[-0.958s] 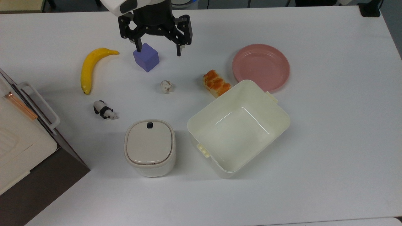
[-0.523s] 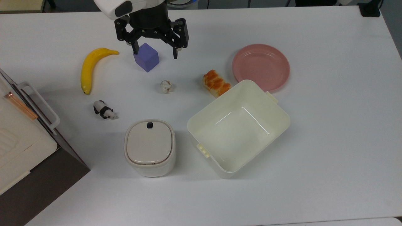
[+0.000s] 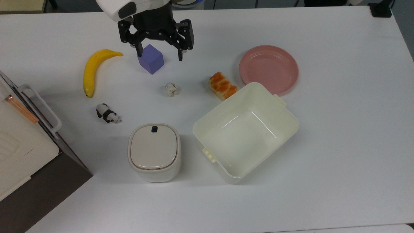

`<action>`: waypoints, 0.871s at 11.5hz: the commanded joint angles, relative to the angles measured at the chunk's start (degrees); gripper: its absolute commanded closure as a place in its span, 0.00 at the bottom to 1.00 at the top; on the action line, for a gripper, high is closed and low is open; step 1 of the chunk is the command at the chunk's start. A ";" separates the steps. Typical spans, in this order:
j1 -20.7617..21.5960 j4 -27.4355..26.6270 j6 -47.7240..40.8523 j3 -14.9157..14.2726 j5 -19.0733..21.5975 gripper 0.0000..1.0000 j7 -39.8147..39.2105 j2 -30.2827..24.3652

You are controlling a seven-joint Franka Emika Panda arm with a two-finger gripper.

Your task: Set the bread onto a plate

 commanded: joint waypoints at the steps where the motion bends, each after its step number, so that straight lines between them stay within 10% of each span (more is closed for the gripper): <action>1: 0.06 -0.80 0.80 -0.35 1.01 0.00 -1.55 -0.71; 10: 1.37 -5.78 -1.84 0.44 -0.74 0.00 -4.18 -1.06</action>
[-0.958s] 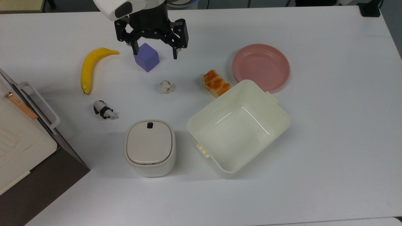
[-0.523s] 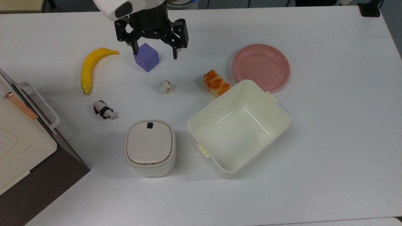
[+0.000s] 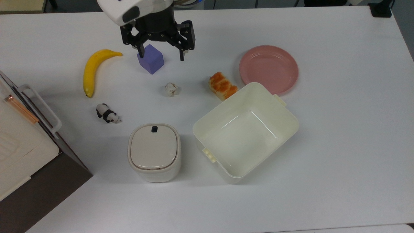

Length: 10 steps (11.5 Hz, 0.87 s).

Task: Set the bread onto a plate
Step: 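Move the gripper over the orange bread roll and lower it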

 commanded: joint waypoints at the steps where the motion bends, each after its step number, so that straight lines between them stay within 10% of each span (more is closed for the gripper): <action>1: 3.59 -5.21 -1.11 0.18 -3.01 0.00 -2.79 -0.78; 10: 19.69 -15.83 -0.85 0.27 -14.89 0.00 -11.76 4.06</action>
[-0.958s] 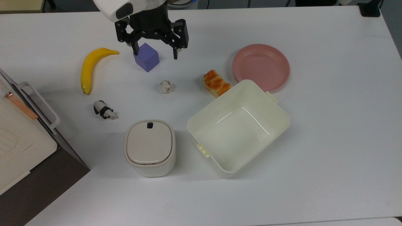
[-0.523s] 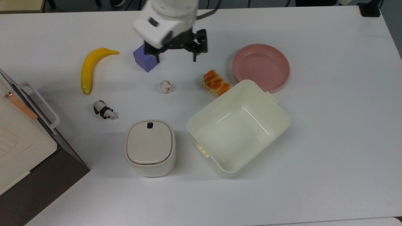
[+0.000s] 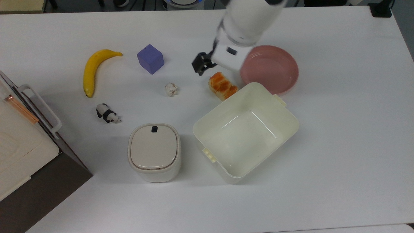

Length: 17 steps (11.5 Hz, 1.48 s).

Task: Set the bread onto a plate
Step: 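Move the gripper over the orange bread roll and lower it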

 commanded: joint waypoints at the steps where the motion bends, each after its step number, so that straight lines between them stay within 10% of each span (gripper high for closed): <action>1: 3.49 -7.35 0.04 -0.54 -2.29 0.00 -1.11 -0.70; 17: 4.11 -13.16 14.55 0.52 -4.40 0.00 0.74 3.08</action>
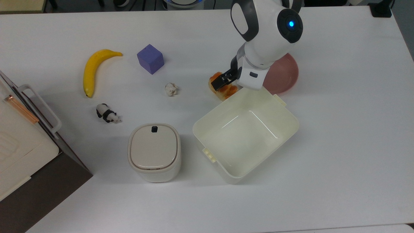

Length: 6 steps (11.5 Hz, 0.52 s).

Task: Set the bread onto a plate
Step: 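Close the gripper on the bread roll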

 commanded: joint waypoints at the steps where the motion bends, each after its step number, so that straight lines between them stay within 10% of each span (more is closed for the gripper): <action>1: 0.02 -1.59 2.68 0.19 -1.30 0.01 0.86 0.31; 6: -0.51 -1.24 4.36 0.10 -1.47 0.54 1.30 0.84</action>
